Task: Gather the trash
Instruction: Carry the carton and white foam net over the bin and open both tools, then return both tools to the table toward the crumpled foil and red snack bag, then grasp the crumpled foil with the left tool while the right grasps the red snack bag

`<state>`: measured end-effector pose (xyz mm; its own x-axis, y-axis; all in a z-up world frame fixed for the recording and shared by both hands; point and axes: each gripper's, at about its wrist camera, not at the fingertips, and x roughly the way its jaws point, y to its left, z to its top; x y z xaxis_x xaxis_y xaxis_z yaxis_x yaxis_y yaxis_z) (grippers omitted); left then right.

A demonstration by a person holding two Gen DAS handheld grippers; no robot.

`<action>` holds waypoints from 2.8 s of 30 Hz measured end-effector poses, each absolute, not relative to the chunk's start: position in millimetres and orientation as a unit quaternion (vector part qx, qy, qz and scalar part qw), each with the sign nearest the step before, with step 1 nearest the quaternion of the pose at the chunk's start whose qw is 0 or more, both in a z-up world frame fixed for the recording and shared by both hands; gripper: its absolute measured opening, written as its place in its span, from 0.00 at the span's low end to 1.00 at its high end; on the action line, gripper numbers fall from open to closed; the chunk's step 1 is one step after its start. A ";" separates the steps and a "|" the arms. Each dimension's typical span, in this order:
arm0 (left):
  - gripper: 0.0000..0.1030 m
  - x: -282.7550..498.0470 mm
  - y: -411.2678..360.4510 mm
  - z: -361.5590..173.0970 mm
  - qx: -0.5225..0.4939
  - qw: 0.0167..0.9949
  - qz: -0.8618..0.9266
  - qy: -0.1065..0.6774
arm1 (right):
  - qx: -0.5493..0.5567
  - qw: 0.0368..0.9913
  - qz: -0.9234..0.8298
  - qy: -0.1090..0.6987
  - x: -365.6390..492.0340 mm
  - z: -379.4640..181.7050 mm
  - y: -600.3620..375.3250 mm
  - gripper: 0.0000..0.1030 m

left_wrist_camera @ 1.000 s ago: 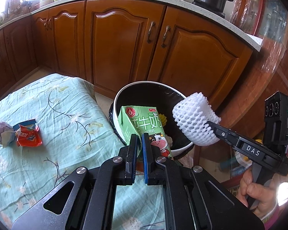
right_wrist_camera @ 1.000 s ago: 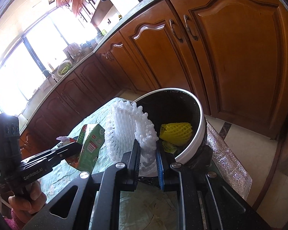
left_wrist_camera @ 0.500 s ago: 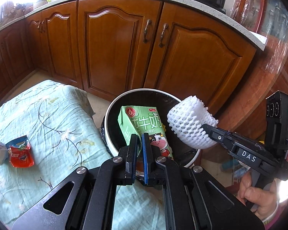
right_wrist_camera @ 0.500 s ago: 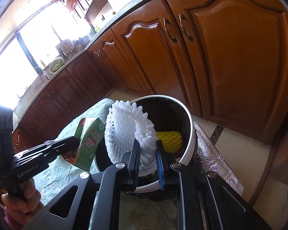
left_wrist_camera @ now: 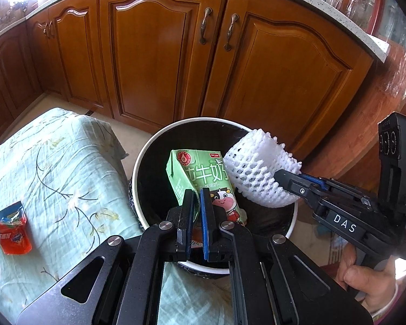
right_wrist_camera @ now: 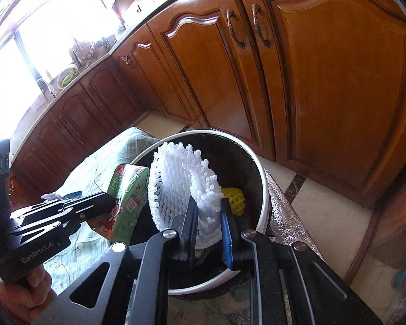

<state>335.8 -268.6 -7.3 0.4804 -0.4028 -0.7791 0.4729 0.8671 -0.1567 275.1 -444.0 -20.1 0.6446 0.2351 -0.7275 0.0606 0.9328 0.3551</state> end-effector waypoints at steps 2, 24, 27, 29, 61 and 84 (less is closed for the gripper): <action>0.04 337.5 -269.4 -10.1 0.040 0.857 -0.256 0.446 | 0.175 0.888 0.047 0.423 277.8 -23.5 -443.7 0.19; 0.41 290.9 -177.5 -6.3 -0.038 0.883 -0.209 0.420 | 0.226 0.897 0.097 0.367 230.5 -9.5 -420.5 0.78; 0.41 279.0 -147.1 -13.6 -0.060 0.883 -0.187 0.426 | 0.230 0.892 0.118 0.371 224.5 -11.6 -401.0 0.78; 0.41 272.4 -126.8 -15.9 -0.077 0.885 -0.172 0.427 | 0.230 0.888 0.133 0.376 221.7 -12.9 -386.8 0.78; 0.47 280.9 45.1 -24.4 -0.146 0.892 -0.061 0.423 | 0.197 0.845 0.251 0.429 276.1 -16.7 -220.7 0.81; 0.37 372.9 44.8 -42.9 -0.105 0.893 -0.071 0.432 | 0.199 0.812 0.258 0.485 370.5 -63.3 -170.8 0.22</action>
<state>372.9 44.8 -42.9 0.6172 -0.2179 -0.7560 0.0362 0.9677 -0.2494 370.5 -170.8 -63.3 0.3968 0.6115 -0.6845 -0.2246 0.7878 0.5735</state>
